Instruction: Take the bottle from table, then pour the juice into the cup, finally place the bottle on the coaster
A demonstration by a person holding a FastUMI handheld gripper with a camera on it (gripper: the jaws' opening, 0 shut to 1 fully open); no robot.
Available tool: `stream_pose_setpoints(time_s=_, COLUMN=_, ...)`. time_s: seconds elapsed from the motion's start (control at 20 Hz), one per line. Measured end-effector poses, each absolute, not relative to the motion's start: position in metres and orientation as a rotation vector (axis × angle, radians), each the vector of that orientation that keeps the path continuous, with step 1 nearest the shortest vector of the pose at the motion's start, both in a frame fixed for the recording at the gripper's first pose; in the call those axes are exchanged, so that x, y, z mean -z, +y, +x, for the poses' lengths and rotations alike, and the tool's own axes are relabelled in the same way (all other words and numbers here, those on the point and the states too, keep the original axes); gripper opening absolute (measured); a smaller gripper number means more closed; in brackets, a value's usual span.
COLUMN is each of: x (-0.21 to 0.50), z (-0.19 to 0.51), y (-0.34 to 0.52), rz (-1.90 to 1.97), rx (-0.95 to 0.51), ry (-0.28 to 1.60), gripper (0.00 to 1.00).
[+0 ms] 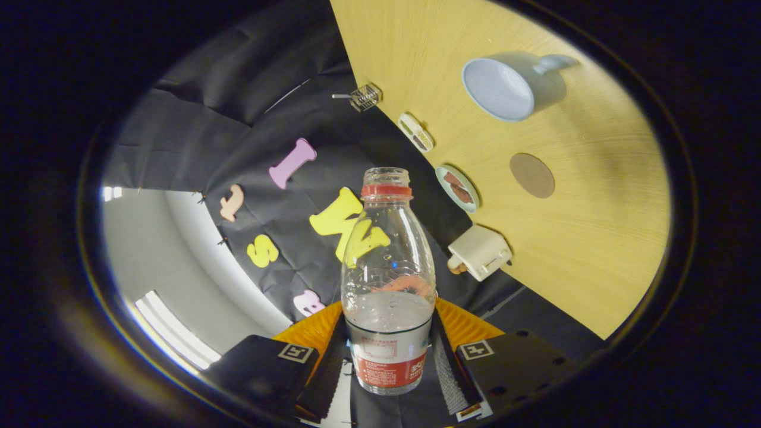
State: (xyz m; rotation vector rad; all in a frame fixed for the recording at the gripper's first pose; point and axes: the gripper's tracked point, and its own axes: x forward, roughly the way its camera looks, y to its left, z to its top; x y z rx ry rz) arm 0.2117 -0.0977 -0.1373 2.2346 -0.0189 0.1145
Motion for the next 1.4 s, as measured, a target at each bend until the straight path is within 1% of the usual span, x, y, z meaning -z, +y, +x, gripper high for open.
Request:
stream_pose_setpoints(time_s=0.25, x=0.148, z=0.213, y=-0.093, rz=1.97, rx=-0.088, ry=0.036, gripper=0.74)
stream_pose_setpoints(time_s=0.45, x=0.152, z=0.211, y=-0.096, rz=1.851, rx=-0.058, ry=0.045, gripper=0.74)
stream_pose_setpoints(time_s=0.7, x=0.15, z=0.206, y=-0.08, rz=1.422, rx=-0.071, ry=0.12, gripper=0.74)
stream_pose_setpoints(time_s=0.95, x=0.161, z=0.211, y=-0.069, rz=1.043, rx=-0.052, ry=0.196, gripper=0.75)
stream_pose_setpoints(time_s=1.25, x=0.181, z=0.214, y=-0.083, rz=0.555, rx=-0.061, ry=0.211, gripper=0.75)
stream_pose_setpoints(time_s=1.4, x=0.181, z=0.223, y=-0.101, rz=0.396, rx=-0.028, ry=0.152, gripper=0.76)
